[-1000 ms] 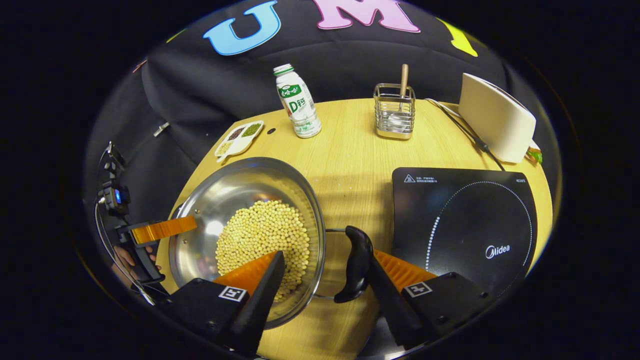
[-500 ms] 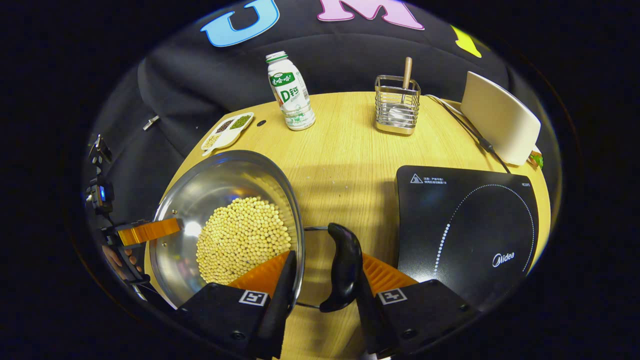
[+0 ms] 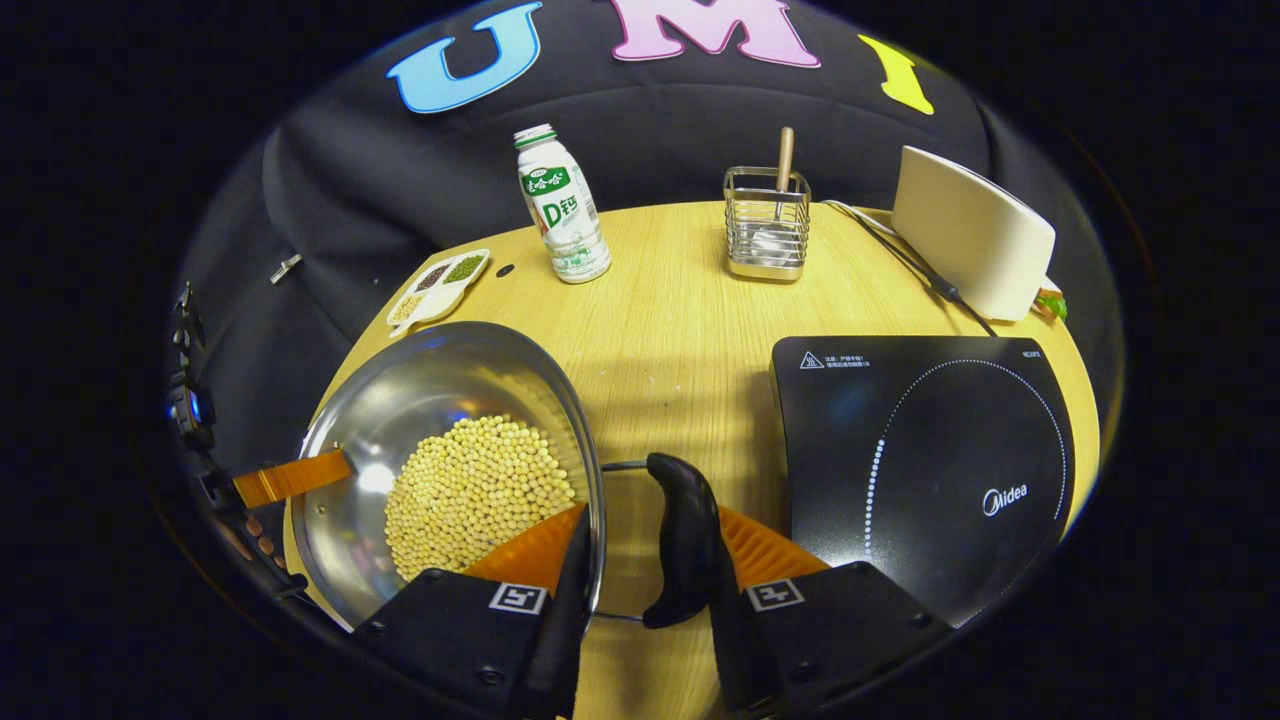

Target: First push the handle of the pot to place it horizontally, then grasp the pot with both hands and set it on the induction cooktop.

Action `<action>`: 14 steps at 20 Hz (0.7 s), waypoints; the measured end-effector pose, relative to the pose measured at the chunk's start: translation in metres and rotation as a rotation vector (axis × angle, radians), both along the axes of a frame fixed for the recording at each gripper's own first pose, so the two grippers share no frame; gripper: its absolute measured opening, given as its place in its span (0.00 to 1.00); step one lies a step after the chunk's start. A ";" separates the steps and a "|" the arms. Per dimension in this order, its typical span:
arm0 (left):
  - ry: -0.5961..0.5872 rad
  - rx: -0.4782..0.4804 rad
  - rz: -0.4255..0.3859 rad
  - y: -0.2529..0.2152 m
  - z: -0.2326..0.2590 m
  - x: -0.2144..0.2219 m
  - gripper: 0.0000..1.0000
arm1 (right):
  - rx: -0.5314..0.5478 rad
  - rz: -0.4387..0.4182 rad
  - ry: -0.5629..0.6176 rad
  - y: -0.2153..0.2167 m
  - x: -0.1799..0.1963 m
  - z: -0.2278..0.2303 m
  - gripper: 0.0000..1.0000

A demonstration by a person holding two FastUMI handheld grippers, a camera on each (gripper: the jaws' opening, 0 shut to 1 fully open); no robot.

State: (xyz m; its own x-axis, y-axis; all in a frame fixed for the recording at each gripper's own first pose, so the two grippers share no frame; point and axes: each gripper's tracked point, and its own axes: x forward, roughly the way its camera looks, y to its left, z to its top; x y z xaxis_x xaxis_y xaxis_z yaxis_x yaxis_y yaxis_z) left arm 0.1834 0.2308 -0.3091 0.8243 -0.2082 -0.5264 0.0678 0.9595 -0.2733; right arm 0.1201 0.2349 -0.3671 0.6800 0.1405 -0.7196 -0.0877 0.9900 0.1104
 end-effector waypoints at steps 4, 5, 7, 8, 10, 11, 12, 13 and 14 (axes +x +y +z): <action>-0.020 0.044 0.010 0.000 0.007 -0.002 0.53 | 0.007 -0.005 0.002 0.000 -0.002 0.001 0.57; -0.024 0.046 0.013 -0.001 0.010 -0.003 0.53 | 0.005 -0.003 -0.012 0.000 -0.002 0.006 0.57; -0.025 0.050 0.022 -0.001 0.016 -0.008 0.54 | 0.002 0.002 -0.027 -0.001 -0.004 0.015 0.57; -0.024 0.051 0.025 -0.003 0.020 -0.010 0.53 | 0.003 0.003 -0.031 -0.002 -0.005 0.021 0.53; -0.024 0.052 0.026 -0.009 0.030 -0.016 0.54 | 0.004 0.004 -0.039 -0.008 -0.008 0.032 0.61; -0.027 0.053 0.023 -0.015 0.035 -0.018 0.53 | 0.005 0.002 -0.045 -0.013 -0.009 0.039 0.57; -0.031 0.055 0.019 -0.021 0.041 -0.020 0.53 | 0.007 -0.002 -0.051 -0.018 -0.011 0.046 0.57; -0.032 0.057 0.015 -0.028 0.046 -0.021 0.53 | 0.010 -0.007 -0.055 -0.025 -0.013 0.051 0.57; -0.032 0.061 0.013 -0.036 0.051 -0.025 0.53 | 0.013 -0.012 -0.055 -0.032 -0.015 0.056 0.53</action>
State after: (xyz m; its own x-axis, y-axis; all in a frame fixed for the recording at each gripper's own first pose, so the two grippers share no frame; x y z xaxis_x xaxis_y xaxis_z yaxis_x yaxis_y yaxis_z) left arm 0.1584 0.1946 -0.2578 0.8435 -0.1660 -0.5109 0.0632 0.9751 -0.2124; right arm 0.1048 0.2027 -0.3109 0.7204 0.1409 -0.6791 -0.0822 0.9896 0.1182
